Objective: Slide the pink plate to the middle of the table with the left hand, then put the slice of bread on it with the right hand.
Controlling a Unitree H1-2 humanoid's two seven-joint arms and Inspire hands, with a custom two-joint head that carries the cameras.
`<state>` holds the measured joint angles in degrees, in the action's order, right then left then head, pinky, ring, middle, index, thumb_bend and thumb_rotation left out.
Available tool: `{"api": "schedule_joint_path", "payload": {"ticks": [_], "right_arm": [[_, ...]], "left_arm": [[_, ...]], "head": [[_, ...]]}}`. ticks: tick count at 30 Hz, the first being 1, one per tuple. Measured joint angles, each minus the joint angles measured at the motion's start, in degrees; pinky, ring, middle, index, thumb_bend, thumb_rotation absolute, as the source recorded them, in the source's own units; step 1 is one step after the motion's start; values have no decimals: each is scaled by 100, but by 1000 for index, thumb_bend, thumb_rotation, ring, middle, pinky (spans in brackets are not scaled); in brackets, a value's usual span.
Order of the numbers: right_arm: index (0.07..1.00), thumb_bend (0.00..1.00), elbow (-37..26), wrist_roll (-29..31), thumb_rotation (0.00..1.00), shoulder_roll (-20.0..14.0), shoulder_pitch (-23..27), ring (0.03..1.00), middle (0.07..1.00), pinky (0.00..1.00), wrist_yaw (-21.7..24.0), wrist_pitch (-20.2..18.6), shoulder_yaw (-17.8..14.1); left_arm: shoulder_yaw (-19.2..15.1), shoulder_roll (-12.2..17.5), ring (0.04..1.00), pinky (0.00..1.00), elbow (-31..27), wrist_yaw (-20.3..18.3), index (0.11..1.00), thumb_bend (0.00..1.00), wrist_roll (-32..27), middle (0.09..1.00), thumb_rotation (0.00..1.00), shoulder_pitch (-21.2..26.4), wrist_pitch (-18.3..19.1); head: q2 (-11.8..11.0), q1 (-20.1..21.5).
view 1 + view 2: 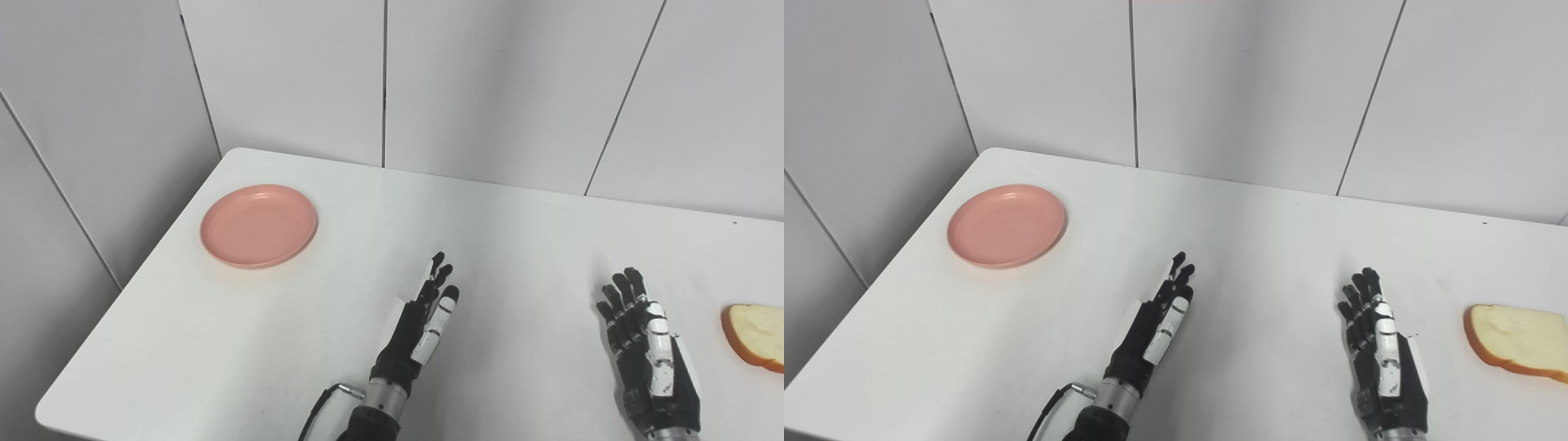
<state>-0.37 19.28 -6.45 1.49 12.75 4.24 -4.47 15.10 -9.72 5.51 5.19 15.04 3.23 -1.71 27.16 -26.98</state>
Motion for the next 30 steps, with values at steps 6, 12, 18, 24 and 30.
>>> {"api": "schedule_joint_path", "payload": {"ticks": [6, 12, 18, 24, 30], "right_arm": [[1000, 395, 35, -5, 1000, -5, 22, 1000, 1000, 1000, 21, 79, -8], [1000, 397, 125, 3, 1000, -21, 84, 1000, 1000, 1000, 38, 103, -44], [1000, 410, 130, 57, 1000, -33, 96, 1000, 1000, 1000, 134, 103, -49], [1000, 399, 130, 46, 1000, -38, 99, 1000, 1000, 1000, 146, 103, -58], [1000, 397, 124, 57, 1000, -34, 98, 1000, 1000, 1000, 187, 102, -59]], "left_arm": [[-5, 0, 1000, 1000, 10, -3, 1000, 500, -99, 988, 1000, 11, -1], [34, 8, 1000, 1000, 57, 3, 1000, 541, 15, 983, 1000, 50, 5], [-5, 7, 1000, 1000, 76, -45, 1000, 516, -132, 989, 1000, 84, 4], [-60, 8, 1000, 1000, 49, -183, 1000, 529, -310, 1000, 1000, 93, 25], [-194, -4, 1000, 1000, 34, -363, 1000, 457, -826, 1000, 1000, 118, 26]], "head": [[-9, 9], [-18, 26], [-18, 17], [-18, 35], [26, 61]]}}
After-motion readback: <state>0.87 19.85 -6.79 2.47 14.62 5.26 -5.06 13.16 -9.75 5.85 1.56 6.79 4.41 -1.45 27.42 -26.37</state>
